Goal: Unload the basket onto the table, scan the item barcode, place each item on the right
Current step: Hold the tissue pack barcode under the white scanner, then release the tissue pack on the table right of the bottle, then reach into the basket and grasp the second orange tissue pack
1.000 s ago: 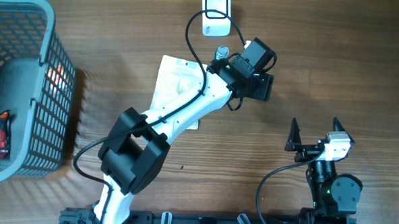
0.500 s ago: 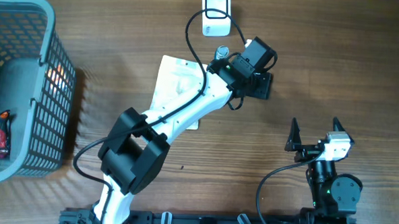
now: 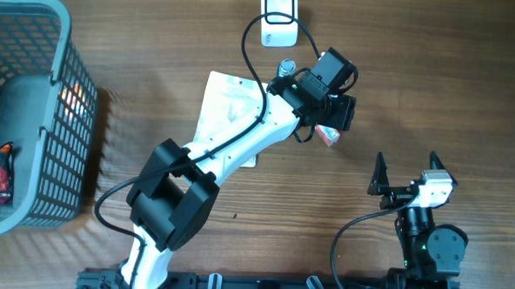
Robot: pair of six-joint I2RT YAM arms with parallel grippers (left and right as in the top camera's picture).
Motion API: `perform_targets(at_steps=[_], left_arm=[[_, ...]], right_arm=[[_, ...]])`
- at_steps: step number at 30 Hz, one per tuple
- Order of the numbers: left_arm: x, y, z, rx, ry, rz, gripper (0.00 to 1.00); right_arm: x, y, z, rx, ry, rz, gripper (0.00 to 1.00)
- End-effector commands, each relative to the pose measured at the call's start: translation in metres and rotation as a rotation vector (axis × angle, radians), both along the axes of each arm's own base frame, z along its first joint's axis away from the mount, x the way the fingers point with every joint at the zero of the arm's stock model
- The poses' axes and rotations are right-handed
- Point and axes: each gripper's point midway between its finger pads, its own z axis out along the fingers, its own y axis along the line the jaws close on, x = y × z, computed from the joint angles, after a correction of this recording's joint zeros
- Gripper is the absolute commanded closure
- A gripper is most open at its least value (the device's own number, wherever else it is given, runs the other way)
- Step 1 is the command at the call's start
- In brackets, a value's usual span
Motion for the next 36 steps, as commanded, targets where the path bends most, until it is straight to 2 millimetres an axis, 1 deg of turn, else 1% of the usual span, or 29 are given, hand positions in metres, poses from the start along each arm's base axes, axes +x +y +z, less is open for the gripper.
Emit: perform_targets(at_steps=[1, 2, 3, 4, 6, 7, 9, 10, 11, 12, 13, 14, 15, 16, 17, 18, 19, 20, 21, 22, 24, 26, 28, 29, 30, 31, 34, 35, 36], left_arm=[[0.004, -0.004, 0.033, -0.055, -0.054, -0.011, 0.2], [0.006, -0.004, 0.039, -0.065, -0.064, -0.01, 0.0], [0.007, -0.004, 0.047, -0.076, -0.075, -0.009, 0.0], [0.007, -0.005, 0.059, -0.093, -0.093, -0.008, 0.01], [0.008, -0.005, 0.089, -0.135, -0.136, -0.008, 0.05], [0.007, -0.004, 0.101, -0.151, -0.153, -0.008, 0.05], [0.002, 0.002, 0.138, -0.196, -0.203, -0.005, 0.07], [0.001, 0.009, 0.155, -0.209, -0.232, 0.007, 0.12], [0.001, 0.019, 0.169, -0.209, -0.26, 0.03, 0.27], [0.004, 0.034, 0.183, -0.198, -0.292, 0.07, 0.37], [0.006, 0.051, 0.193, -0.177, -0.321, 0.113, 0.37], [0.011, 0.078, 0.208, -0.14, -0.368, 0.174, 0.34], [0.013, 0.101, 0.221, -0.113, -0.403, 0.226, 0.26], [0.016, 0.131, 0.236, -0.086, -0.439, 0.299, 0.22], [0.016, 0.162, 0.251, -0.068, -0.469, 0.368, 0.2], [0.015, 0.184, 0.26, -0.057, -0.486, 0.416, 0.16], [0.013, 0.218, 0.273, -0.037, -0.507, 0.492, 0.12], [0.01, 0.248, 0.282, -0.02, -0.522, 0.558, 0.07], [0.004, 0.293, 0.291, 0.01, -0.532, 0.658, 0.03], [-0.001, 0.325, 0.296, 0.029, -0.538, 0.735, 0.0], [-0.016, 0.394, 0.302, 0.077, -0.536, 0.917, 0.0], [-0.029, 0.449, 0.3, 0.116, -0.517, 1.083, 0.0], [-0.041, 0.494, 0.293, 0.133, -0.478, 1.243, 0.0], [-0.046, 0.517, 0.286, 0.136, -0.449, 1.312, 0.0], [-0.049, 0.534, 0.279, 0.131, -0.42, 1.363, 0.0], [-0.049, 0.545, 0.273, 0.126, -0.397, 1.386, 0.0], [-0.047, 0.583, 0.247, 0.138, -0.308, 1.471, 0.0], [-0.046, 0.595, 0.237, 0.15, -0.277, 1.496, 0.0], [-0.046, 0.601, 0.23, 0.157, -0.256, 1.509, 0.0]], right_arm=[[0.0, -0.001, 0.001, 0.005, -0.003, -0.005, 0.0], [0.0, -0.001, 0.001, 0.005, -0.003, -0.005, 0.0], [0.0, -0.001, 0.001, 0.005, -0.003, -0.005, 0.0], [0.0, -0.001, 0.001, 0.005, -0.003, -0.005, 0.0], [0.0, -0.001, 0.0, 0.005, -0.003, -0.005, 0.0], [0.0, -0.001, 0.001, 0.005, -0.003, -0.005, 0.0], [0.0, -0.001, 0.0, 0.005, -0.003, -0.005, 0.0], [0.0, -0.001, 0.0, 0.005, -0.003, -0.005, 0.0], [0.0, -0.001, 0.0, 0.004, -0.003, -0.005, 0.0], [0.0, -0.001, 0.001, 0.005, -0.003, -0.005, 0.0], [0.0, -0.001, 0.001, 0.005, -0.003, -0.005, 0.0], [0.0, -0.001, 0.001, 0.005, -0.003, -0.005, 0.0], [0.0, -0.001, 0.0, 0.004, -0.003, -0.005, 0.0], [0.0, -0.001, 0.001, 0.005, -0.003, -0.005, 0.0], [0.0, -0.001, 0.001, 0.005, -0.003, -0.005, 0.0], [0.0, -0.001, 0.001, 0.005, -0.003, -0.005, 0.0], [0.0, -0.001, 0.001, 0.005, -0.003, -0.005, 0.0], [0.0, -0.001, 0.001, 0.005, -0.003, -0.005, 0.0], [0.0, -0.001, 0.001, 0.005, -0.003, -0.005, 0.0], [0.0, -0.001, 0.0, 0.005, -0.003, -0.005, 0.0], [0.0, -0.001, 0.001, 0.005, -0.003, -0.005, 0.0], [0.0, -0.001, 0.001, 0.005, -0.003, -0.005, 0.0], [0.0, -0.001, 0.001, 0.005, -0.003, -0.005, 0.0], [0.0, -0.001, 0.001, 0.005, -0.003, -0.005, 0.0], [0.0, -0.001, 0.001, 0.005, -0.003, -0.005, 0.0], [0.0, -0.001, 0.001, 0.005, -0.003, -0.005, 0.0], [0.0, -0.001, 0.001, 0.005, -0.003, -0.005, 0.0], [0.0, -0.001, 0.001, 0.005, -0.003, -0.005, 0.0], [0.0, -0.001, 0.001, 0.005, -0.003, -0.005, 0.0]])
